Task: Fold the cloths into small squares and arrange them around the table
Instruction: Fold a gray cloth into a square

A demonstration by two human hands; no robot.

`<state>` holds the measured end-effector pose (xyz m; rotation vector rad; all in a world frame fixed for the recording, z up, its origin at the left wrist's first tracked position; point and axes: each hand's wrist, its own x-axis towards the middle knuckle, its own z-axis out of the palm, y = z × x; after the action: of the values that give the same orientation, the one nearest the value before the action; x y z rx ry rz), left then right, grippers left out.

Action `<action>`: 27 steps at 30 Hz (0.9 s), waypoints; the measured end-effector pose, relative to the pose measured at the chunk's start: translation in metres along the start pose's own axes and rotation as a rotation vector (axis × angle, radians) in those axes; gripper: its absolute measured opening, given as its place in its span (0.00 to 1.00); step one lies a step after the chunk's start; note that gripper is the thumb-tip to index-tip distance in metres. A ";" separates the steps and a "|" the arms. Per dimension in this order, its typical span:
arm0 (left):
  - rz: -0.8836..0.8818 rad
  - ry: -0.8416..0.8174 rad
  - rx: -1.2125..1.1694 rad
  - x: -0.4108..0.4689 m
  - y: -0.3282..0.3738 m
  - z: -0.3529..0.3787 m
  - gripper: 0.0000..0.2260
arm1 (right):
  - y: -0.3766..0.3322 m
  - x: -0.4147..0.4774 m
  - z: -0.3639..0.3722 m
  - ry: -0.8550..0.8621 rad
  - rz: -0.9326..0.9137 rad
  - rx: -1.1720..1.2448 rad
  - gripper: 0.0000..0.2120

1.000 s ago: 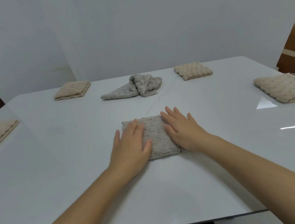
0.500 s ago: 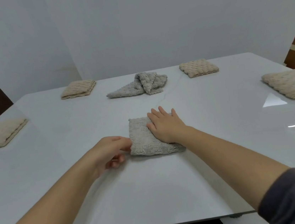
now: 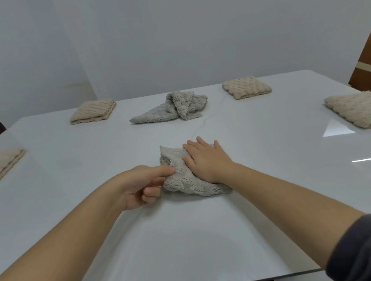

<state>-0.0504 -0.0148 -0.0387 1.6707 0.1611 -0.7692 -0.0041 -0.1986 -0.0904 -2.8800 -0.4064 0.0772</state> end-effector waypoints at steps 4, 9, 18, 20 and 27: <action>-0.062 0.030 0.149 0.004 0.006 0.007 0.11 | 0.000 0.001 0.001 0.003 -0.002 0.009 0.26; -0.063 0.134 0.106 0.011 0.009 0.015 0.09 | 0.001 0.001 0.001 0.008 0.003 0.012 0.26; 0.190 0.448 0.236 -0.008 -0.036 0.006 0.13 | 0.001 0.001 0.003 0.026 0.019 0.034 0.26; 0.352 0.572 0.542 -0.012 -0.038 0.007 0.13 | 0.000 0.000 0.001 0.017 0.025 0.027 0.26; 1.062 0.532 1.542 0.003 -0.053 0.010 0.09 | -0.005 -0.004 -0.014 0.049 0.049 -0.020 0.24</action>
<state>-0.0790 -0.0113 -0.0848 2.8494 -1.1538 0.6366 -0.0084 -0.1979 -0.0750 -2.9052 -0.3299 0.0101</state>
